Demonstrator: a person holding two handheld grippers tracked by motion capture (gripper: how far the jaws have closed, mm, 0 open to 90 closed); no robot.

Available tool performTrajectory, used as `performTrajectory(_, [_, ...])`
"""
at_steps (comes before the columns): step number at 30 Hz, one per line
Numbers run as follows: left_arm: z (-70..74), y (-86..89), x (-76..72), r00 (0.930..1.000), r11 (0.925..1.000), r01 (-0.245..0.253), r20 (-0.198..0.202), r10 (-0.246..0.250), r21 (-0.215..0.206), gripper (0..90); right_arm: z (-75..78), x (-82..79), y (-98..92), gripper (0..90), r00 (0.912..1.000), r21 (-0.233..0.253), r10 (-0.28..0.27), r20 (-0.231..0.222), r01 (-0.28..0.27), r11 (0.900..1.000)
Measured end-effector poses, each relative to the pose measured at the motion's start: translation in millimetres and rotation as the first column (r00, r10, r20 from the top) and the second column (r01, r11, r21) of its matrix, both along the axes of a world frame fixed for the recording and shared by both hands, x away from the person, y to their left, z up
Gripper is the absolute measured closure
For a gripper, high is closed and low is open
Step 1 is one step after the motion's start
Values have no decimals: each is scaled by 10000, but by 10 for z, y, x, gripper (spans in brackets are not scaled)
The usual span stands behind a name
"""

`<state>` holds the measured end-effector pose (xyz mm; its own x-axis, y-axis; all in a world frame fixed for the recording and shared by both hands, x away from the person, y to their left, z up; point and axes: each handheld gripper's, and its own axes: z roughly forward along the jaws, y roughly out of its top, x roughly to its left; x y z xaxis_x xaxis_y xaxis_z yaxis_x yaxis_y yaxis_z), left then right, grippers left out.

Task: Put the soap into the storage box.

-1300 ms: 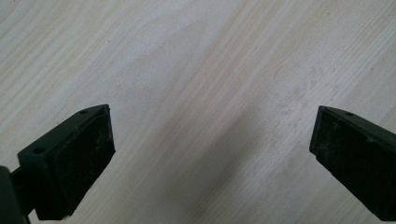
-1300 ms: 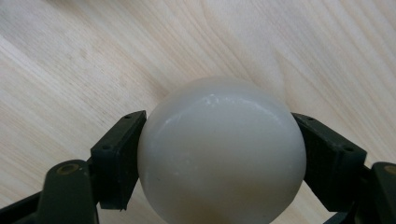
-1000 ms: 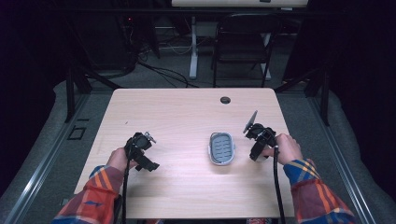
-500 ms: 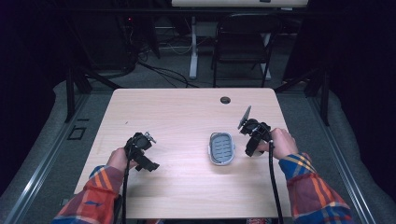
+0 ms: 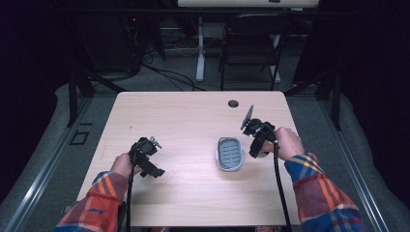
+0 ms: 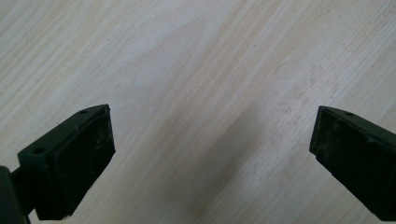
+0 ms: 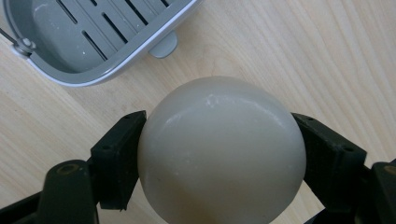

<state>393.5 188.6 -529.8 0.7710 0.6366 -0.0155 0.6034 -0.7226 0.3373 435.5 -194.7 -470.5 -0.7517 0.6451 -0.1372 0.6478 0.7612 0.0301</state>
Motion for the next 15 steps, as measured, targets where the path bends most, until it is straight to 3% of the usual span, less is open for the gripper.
performTrajectory(15, [-3, 2, 1, 10000, 10000, -8, 38, 8, -19, 0, 104, 54, 203, 228, 9994, 12, 304, 142, -304, 9995])
